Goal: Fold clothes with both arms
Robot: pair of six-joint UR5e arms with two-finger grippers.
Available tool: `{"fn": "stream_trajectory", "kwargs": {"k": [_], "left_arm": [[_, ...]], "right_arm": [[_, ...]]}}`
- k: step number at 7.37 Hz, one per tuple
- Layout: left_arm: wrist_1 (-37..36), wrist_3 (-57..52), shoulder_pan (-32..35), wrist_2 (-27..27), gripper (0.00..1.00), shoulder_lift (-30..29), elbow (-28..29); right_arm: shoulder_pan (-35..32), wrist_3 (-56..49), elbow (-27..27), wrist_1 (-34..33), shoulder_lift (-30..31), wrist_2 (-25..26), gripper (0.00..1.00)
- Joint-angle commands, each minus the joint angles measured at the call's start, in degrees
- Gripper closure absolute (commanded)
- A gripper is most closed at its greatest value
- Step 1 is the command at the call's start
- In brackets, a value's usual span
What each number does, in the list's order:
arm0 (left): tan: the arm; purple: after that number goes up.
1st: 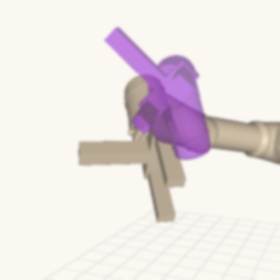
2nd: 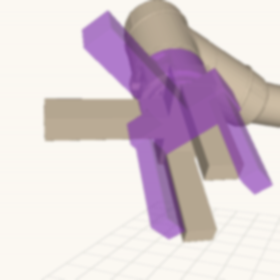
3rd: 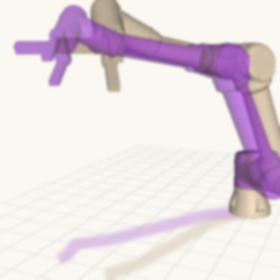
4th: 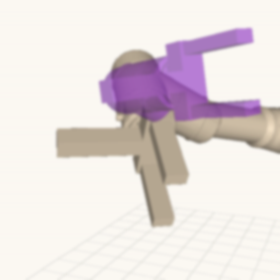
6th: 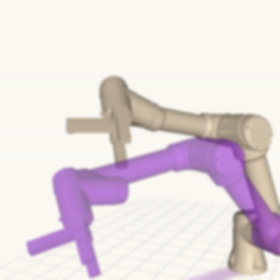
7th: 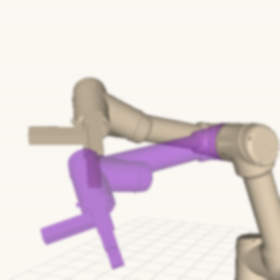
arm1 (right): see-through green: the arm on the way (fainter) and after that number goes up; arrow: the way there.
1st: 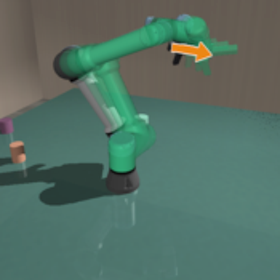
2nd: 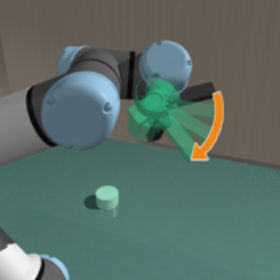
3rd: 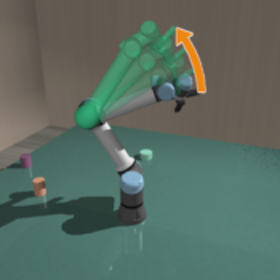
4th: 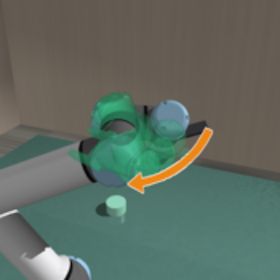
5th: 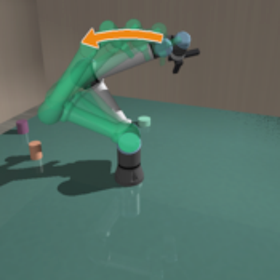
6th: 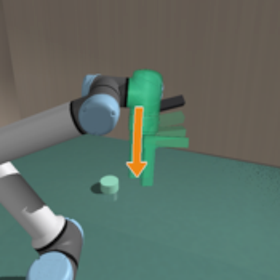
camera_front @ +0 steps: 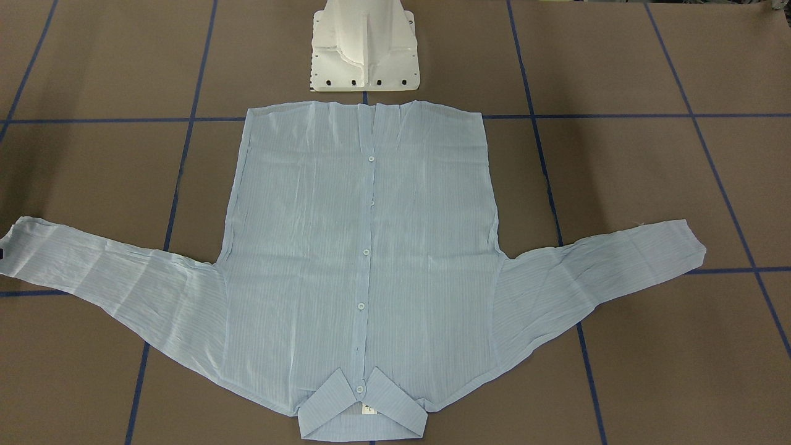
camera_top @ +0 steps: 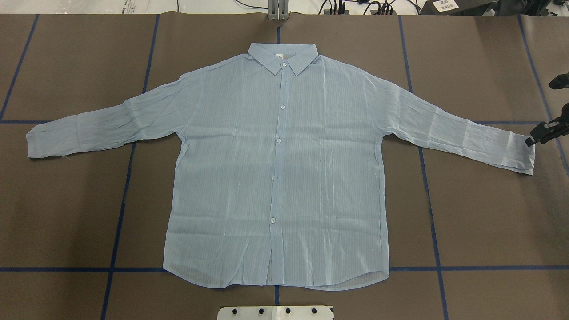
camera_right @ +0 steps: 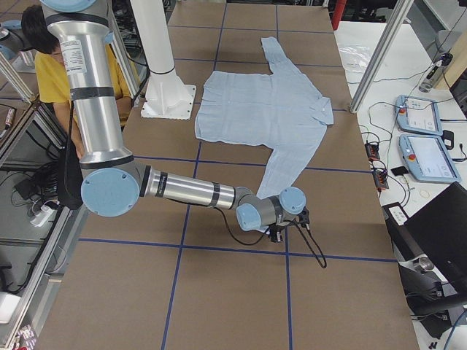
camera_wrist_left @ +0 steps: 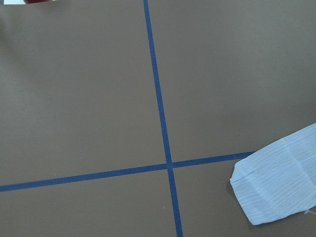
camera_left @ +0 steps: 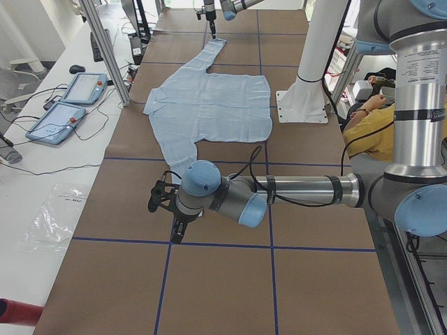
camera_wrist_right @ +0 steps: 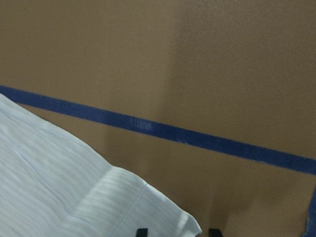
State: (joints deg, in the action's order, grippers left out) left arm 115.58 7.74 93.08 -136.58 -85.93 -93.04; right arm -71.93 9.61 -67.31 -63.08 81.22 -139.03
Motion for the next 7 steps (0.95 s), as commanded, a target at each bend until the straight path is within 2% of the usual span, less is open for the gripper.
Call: {"fn": "stream_trajectory", "kwargs": {"k": [1,3,5,6,7], "left_arm": [[0.0,0.0,0.0,0.0,0.01,0.0,0.0],[0.0,0.0,0.0,0.0,0.01,0.0,0.0],[0.0,0.0,0.0,0.0,0.01,0.0,-0.1],[0.0,0.0,0.0,0.0,0.01,0.1,-0.3],[0.0,0.0,0.0,0.0,0.01,0.1,-0.3]], "right_arm": [[0.0,0.0,0.4,0.1,-0.1,0.3,0.53],[0.0,-0.2,0.5,0.0,-0.8,0.3,0.88],[0.0,-0.1,0.9,0.1,-1.2,0.4,0.89],[-0.1,-0.1,0.8,0.1,-1.6,0.3,0.85],[-0.1,0.0,0.9,0.1,-1.6,0.4,0.71]]}}
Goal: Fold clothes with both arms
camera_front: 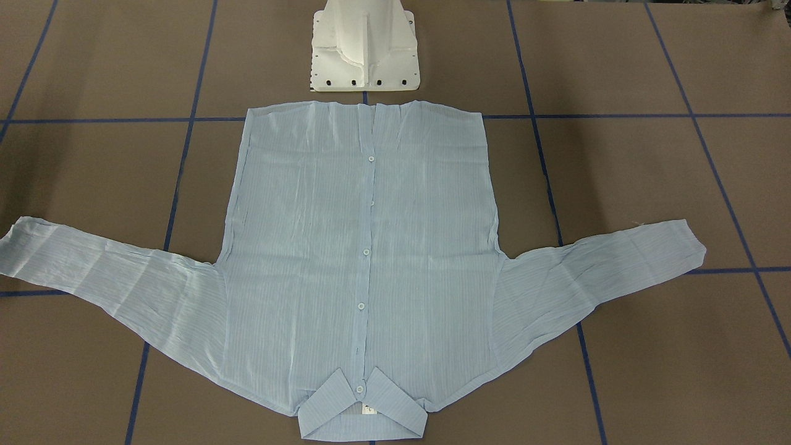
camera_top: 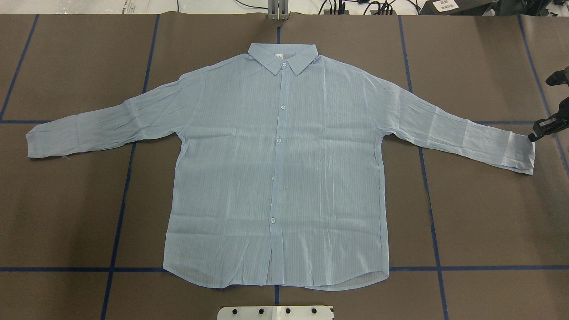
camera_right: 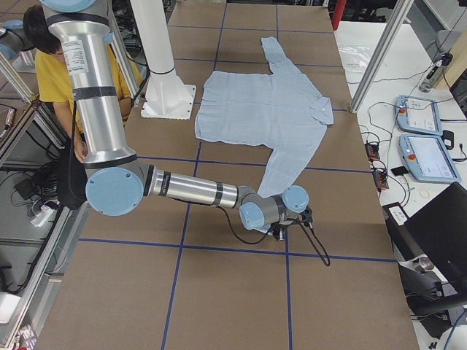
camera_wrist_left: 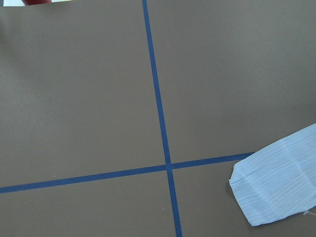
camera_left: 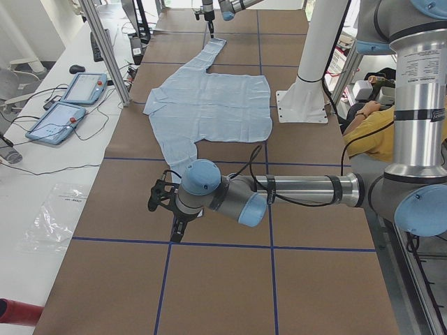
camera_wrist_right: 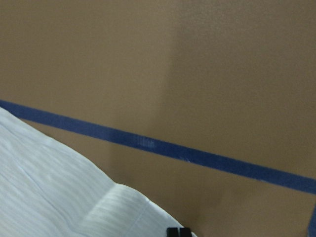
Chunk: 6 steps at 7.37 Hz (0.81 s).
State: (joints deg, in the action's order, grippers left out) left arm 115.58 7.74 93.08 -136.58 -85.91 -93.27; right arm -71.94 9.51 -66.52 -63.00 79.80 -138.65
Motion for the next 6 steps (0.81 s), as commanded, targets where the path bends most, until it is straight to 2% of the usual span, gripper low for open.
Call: {"fn": "stream_trajectory", "kwargs": {"k": [1,6], "left_arm": [[0.0,0.0,0.0,0.0,0.01,0.0,-0.1],[0.0,0.0,0.0,0.0,0.01,0.0,-0.2]], "right_arm": [[0.0,0.1,0.1,0.0,-0.2,0.0,0.6],[0.0,-0.1,0.5,0.0,-0.1,2.2,0.6]]}}
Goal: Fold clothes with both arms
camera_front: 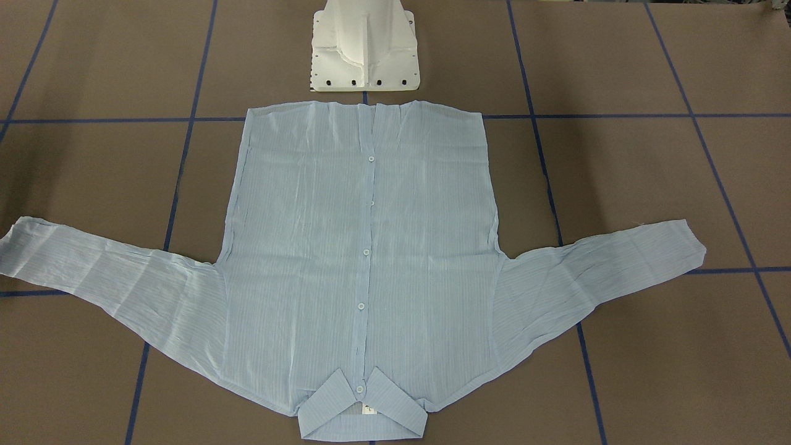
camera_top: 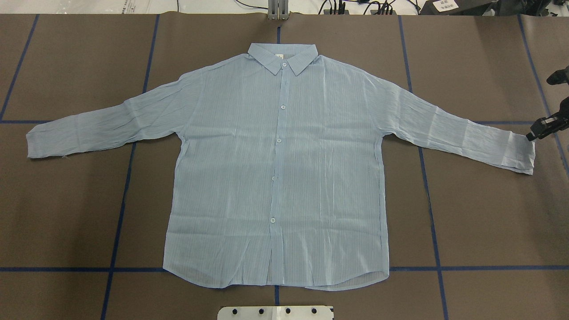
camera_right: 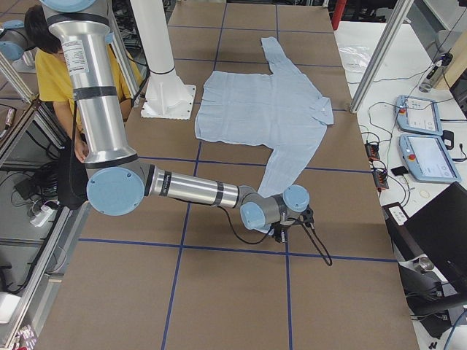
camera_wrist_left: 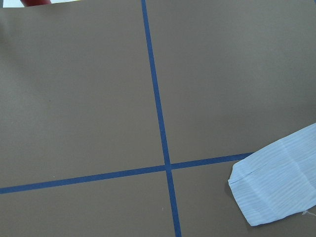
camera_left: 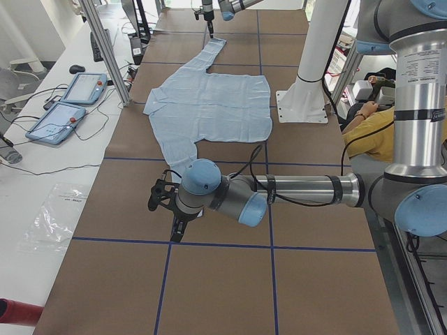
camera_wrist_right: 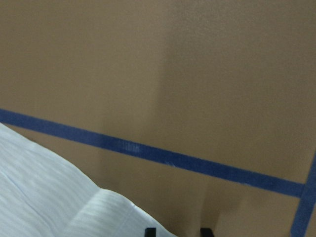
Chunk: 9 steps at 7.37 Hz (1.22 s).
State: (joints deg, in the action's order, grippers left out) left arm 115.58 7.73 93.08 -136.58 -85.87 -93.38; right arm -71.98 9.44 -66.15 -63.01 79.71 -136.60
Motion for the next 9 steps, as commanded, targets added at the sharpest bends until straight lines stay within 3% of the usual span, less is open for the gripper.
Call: {"fn": "stream_trajectory", "kwargs": {"k": [1,9], "left_arm": [[0.0,0.0,0.0,0.0,0.01,0.0,-0.1],[-0.1,0.0,0.1,-0.1,0.01,0.1,-0.6]], "right_arm": [[0.0,0.0,0.1,-0.1,-0.1,0.3,0.6],[0.0,1.0,0.0,0.0,0.1,-0.7,0.59]]}}
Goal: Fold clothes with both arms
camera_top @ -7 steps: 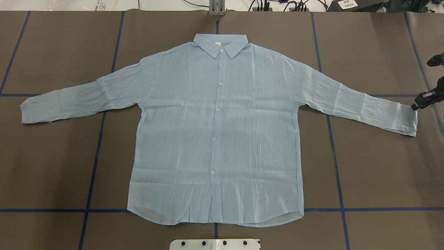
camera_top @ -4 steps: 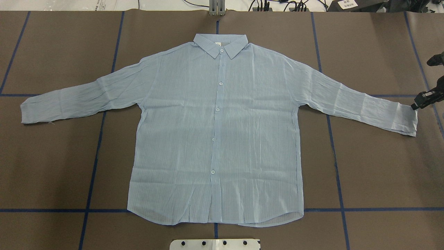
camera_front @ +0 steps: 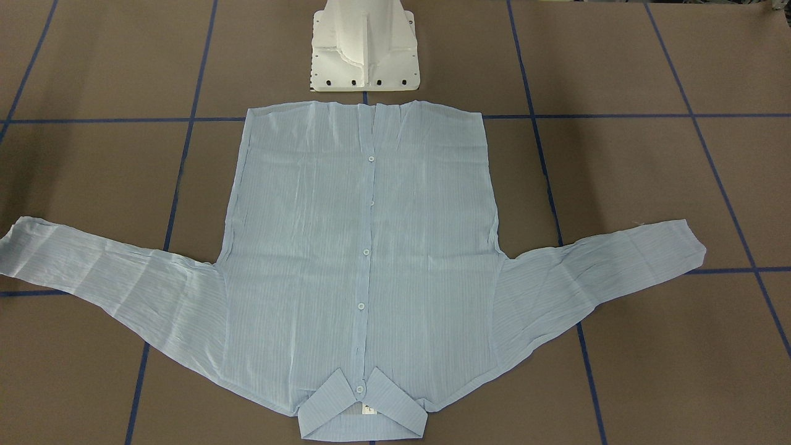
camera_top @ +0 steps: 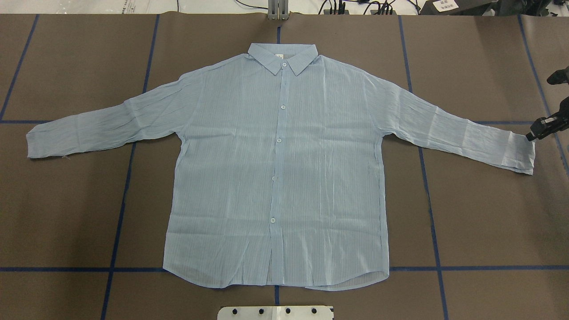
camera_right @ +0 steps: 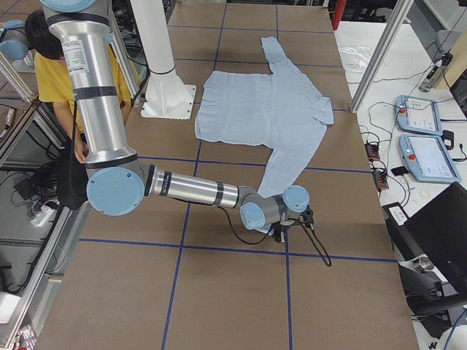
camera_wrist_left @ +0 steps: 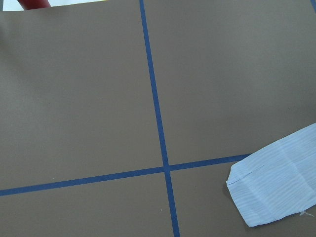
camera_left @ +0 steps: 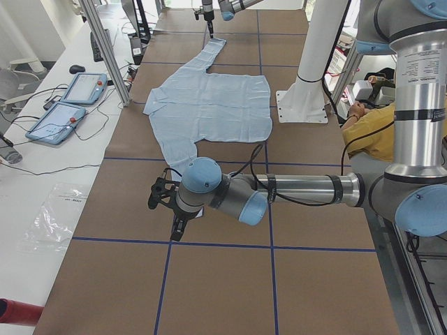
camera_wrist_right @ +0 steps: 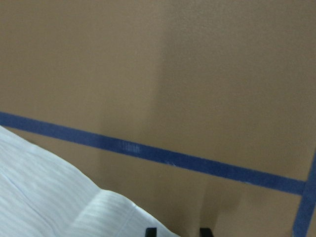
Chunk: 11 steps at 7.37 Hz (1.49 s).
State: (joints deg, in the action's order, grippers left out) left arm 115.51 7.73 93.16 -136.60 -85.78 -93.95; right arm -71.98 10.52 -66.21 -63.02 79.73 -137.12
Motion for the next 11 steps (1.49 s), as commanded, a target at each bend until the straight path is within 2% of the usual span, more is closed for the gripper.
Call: {"fn": "stream_trajectory", "kwargs": {"k": [1,3,5,9,10,11], "left_arm": [[0.0,0.0,0.0,-0.1,0.01,0.0,0.0],[-0.1,0.1,0.0,-0.1,0.01,0.1,-0.5],[-0.1,0.1,0.0,0.0,0.01,0.1,-0.6],[-0.1,0.1,0.1,-0.1,0.01,0.1,-0.7],[-0.1,0.1,0.1,-0.1,0.01,0.1,-0.8],[-0.2,0.1,0.1,-0.1,0.01,0.1,-1.0]], "right_arm": [[0.0,-0.1,0.1,0.0,0.0,-0.2,0.59],[0.0,-0.2,0.2,0.0,0.1,-0.2,0.58],[0.1,-0.1,0.3,0.0,0.0,-0.1,0.53],[0.3,-0.1,0.3,0.0,0.0,-0.2,0.53],[0.3,-0.1,0.3,0.0,0.0,-0.2,0.54],[0.3,-0.1,0.3,0.0,0.0,-0.2,0.6]]}}
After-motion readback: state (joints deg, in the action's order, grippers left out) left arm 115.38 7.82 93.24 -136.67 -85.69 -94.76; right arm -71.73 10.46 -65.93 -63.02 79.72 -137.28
